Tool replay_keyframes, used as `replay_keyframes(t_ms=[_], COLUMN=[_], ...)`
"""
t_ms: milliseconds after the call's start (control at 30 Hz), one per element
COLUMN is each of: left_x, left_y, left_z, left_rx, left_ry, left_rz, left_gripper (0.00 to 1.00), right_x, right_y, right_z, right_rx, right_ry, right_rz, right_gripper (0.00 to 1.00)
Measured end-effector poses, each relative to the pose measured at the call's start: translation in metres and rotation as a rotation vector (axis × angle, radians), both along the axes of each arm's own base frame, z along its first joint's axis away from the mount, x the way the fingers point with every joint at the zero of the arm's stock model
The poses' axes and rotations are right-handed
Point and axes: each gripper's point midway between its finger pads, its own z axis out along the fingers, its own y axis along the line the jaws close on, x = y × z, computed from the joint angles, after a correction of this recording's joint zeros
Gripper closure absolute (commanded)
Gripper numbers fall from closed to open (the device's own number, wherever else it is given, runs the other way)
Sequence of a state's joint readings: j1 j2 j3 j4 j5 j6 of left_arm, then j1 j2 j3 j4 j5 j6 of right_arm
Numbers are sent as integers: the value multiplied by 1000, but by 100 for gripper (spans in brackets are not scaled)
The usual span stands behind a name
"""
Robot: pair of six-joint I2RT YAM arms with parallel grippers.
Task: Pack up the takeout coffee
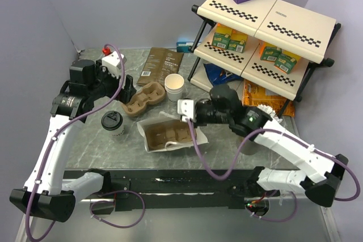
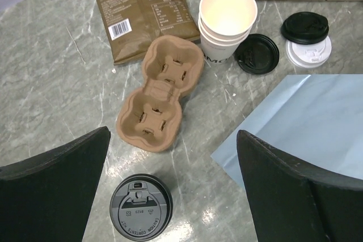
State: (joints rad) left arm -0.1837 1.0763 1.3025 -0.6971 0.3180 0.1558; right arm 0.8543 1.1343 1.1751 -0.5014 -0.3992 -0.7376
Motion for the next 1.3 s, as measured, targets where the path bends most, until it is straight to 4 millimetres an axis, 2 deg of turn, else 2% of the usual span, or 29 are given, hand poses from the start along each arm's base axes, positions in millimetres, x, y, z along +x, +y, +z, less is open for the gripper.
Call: replay_keyframes(t_ms=[100,300,433,600,733,967,1167,1233,1300], left_x=[-1,-4,-7,-12,-23,-40,-50,-53,-58], left_y=[0,-2,-3,-1,3,8,1,-2,-8], left_z=[-7,-17,-29,-51,-62,-51,-51,-40,-15], left_rx=[2,6,9,29,70,114,104,93,76], left_ry=[14,32,58,103,115,49,65,47,1], left_rz=[-2,-17,-28,-35,-57,-93,-150,-178,-217], left_gripper=[1,1,1,1,1,1,1,1,1], right_x=[-13,-36,-52,-59,-58,-58,-51,-41,-22], right_y=[-1,-3,-6,-7,-8,-9,-7,-7,-9], right_z=[-3,7,5,-4,-3,-4,-4,-1,6], right_rx=[7,41,49,39,39,40,49,55,63], right_ry=[-48,-142,-176,-176,-192,-185,-112,-63,4], right_rz=[19,59,98,120,117,103,45,4,-62], right_gripper=[100,100,100,100,100,100,100,100,100])
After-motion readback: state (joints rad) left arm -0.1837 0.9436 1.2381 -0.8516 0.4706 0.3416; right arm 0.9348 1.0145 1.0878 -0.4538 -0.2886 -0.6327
